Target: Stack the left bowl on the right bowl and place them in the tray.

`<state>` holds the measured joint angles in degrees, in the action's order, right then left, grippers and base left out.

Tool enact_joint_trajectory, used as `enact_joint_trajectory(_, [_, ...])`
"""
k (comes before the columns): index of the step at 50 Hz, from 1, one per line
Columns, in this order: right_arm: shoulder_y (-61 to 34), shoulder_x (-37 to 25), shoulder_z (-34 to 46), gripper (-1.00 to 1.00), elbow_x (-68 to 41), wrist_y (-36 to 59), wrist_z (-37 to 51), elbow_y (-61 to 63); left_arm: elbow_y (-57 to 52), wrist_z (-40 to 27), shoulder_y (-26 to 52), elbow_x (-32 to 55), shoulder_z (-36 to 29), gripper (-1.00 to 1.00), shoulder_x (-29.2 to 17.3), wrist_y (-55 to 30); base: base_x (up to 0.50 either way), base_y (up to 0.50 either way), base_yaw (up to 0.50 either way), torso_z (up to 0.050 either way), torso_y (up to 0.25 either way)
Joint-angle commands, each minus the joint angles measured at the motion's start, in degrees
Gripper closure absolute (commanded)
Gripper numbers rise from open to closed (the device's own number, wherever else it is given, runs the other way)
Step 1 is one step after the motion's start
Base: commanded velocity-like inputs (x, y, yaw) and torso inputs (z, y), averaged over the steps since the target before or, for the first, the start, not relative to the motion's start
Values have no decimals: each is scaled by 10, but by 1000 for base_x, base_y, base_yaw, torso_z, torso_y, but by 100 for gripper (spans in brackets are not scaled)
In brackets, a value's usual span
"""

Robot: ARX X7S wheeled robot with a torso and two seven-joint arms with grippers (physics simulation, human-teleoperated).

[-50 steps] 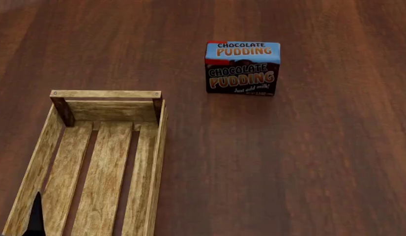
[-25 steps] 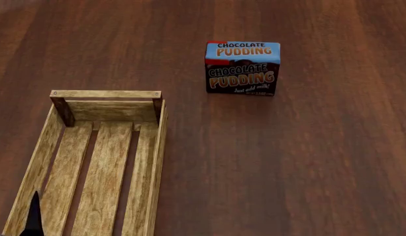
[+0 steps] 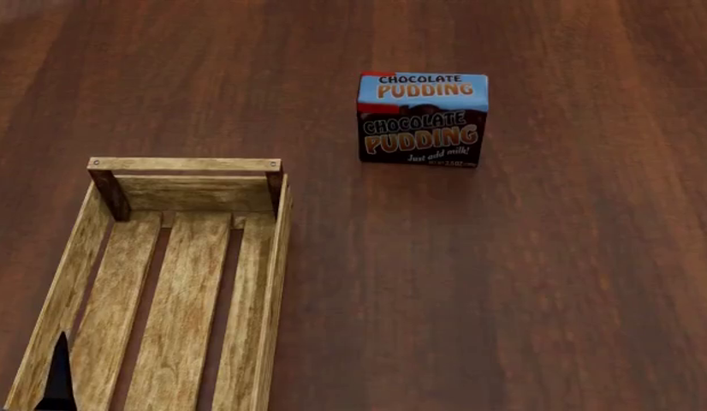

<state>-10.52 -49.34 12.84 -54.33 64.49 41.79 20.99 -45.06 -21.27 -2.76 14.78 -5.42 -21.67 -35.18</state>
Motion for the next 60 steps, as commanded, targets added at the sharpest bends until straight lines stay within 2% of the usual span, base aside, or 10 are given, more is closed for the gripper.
enact_joint_trajectory(1, [8,8,22,-100,14,-17,-18,-44,7,-1,-6,-1,0,-100,-1,11,0,-3,0,0,0])
enact_joint_trajectory(6, [11,10,29,-100,22,-23,-23,-54,6,-3,-8,0,0,-100,-2,12,2,-3,-2,0,0])
enact_joint_trajectory(7, [12,10,31,100,22,-25,-25,-55,6,-3,-8,0,0,-100,-2,12,0,-3,0,0,0])
enact_joint_trajectory(23, [4,-9,-8,100,-36,29,28,33,-1,-6,2,5,-3,-100,-4,4,1,-2,-2,0,-2])
enact_joint_trajectory(35, [-71,-12,-29,100,-136,139,105,118,-2,-8,-7,7,1,-100,-5,13,0,0,0,0,0])
enact_joint_trajectory(43, [-140,-2,-41,100,-239,217,185,147,-1,-8,-13,9,3,-100,-6,20,0,0,0,0,0])
enact_joint_trajectory(52, [-226,-6,4,100,-352,243,270,134,-4,-9,-17,12,8,-100,-9,23,0,0,0,0,0])
enact_joint_trajectory(60, [-341,-17,92,100,-453,241,348,104,-7,-11,-20,15,11,-100,-10,24,0,0,0,0,0])
